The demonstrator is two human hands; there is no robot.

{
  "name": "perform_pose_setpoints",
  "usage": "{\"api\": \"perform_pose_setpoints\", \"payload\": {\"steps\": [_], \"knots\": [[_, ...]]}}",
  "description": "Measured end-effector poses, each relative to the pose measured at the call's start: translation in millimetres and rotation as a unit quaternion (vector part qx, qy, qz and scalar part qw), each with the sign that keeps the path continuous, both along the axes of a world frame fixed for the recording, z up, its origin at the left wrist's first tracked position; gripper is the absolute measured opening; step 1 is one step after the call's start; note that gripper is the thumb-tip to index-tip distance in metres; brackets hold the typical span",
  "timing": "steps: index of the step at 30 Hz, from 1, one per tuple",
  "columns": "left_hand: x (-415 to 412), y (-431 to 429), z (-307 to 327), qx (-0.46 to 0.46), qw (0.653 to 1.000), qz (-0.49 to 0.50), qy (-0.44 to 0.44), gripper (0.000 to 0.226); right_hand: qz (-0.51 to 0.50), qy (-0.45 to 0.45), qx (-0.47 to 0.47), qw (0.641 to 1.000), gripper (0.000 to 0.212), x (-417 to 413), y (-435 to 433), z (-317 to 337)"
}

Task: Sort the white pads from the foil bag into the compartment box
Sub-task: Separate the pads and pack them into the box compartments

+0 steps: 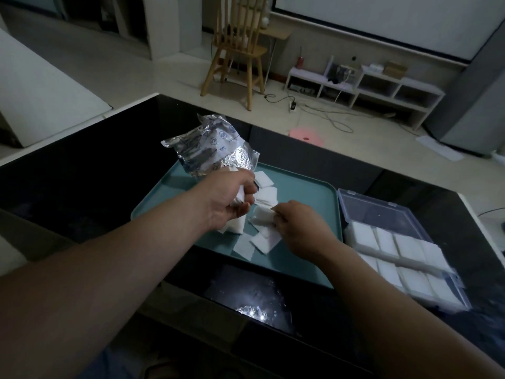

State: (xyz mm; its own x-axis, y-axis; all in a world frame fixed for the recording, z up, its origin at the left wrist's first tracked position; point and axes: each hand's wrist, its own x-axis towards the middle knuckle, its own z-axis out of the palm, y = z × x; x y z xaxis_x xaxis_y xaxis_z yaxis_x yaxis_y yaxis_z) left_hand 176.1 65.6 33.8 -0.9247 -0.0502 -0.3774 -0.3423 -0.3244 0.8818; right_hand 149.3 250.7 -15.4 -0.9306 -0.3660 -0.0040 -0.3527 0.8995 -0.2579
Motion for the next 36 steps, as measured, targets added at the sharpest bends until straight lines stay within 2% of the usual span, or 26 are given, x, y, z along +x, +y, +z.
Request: {"api": "perform_pose_setpoints", "payload": {"steps": [3,5,7,11,14,16,18,20,22,23,25,28,36], "knots": [[1,9,-7,-0.015,1.0,-0.018,0.009,0.012,-0.052,0.045,-0.043,0.997,0.022,4,3,11],[2,21,-11,-0.017,0.999,-0.03,0.019,0.007,-0.089,0.075,-0.105,0.988,0.02,12,7,23],[1,35,-15,-0.003,0.998,-0.045,0.037,0.017,-0.11,0.099,-0.152,0.977,0.016,26,11,35],[6,65,-16,0.027,0.991,-0.11,0.066,0.031,-0.08,0.12,-0.169,0.975,0.02,55,19,46],[13,84,-16,0.036,0.988,-0.138,0.065,0.016,-0.045,0.121,-0.147,0.981,0.019,65,35,48],[18,91,-18,0.048,0.986,-0.154,0.045,0.013,-0.007,0.104,-0.139,0.985,0.02,69,53,48],[22,94,-21,0.093,0.976,-0.193,0.026,0.019,0.026,0.065,-0.136,0.988,0.035,73,70,48],[26,97,-24,0.119,0.962,-0.246,-0.004,0.038,0.022,0.005,-0.165,0.986,0.048,80,82,47],[30,104,-27,0.134,0.944,-0.301,-0.025,0.057,0.003,-0.037,-0.22,0.975,0.048,88,85,43],[32,108,-27,0.15,0.935,-0.32,-0.027,0.06,-0.003,-0.03,-0.244,0.969,0.045,89,86,40],[34,116,-26,0.172,0.93,-0.323,-0.032,0.057,-0.01,-0.002,-0.272,0.962,0.041,90,88,36],[35,125,-23,0.172,0.933,-0.314,-0.028,0.057,-0.018,-0.018,-0.282,0.959,0.048,90,91,37],[38,146,-22,0.178,0.949,-0.256,-0.044,0.052,-0.029,-0.028,-0.255,0.966,0.05,90,108,41]]}}
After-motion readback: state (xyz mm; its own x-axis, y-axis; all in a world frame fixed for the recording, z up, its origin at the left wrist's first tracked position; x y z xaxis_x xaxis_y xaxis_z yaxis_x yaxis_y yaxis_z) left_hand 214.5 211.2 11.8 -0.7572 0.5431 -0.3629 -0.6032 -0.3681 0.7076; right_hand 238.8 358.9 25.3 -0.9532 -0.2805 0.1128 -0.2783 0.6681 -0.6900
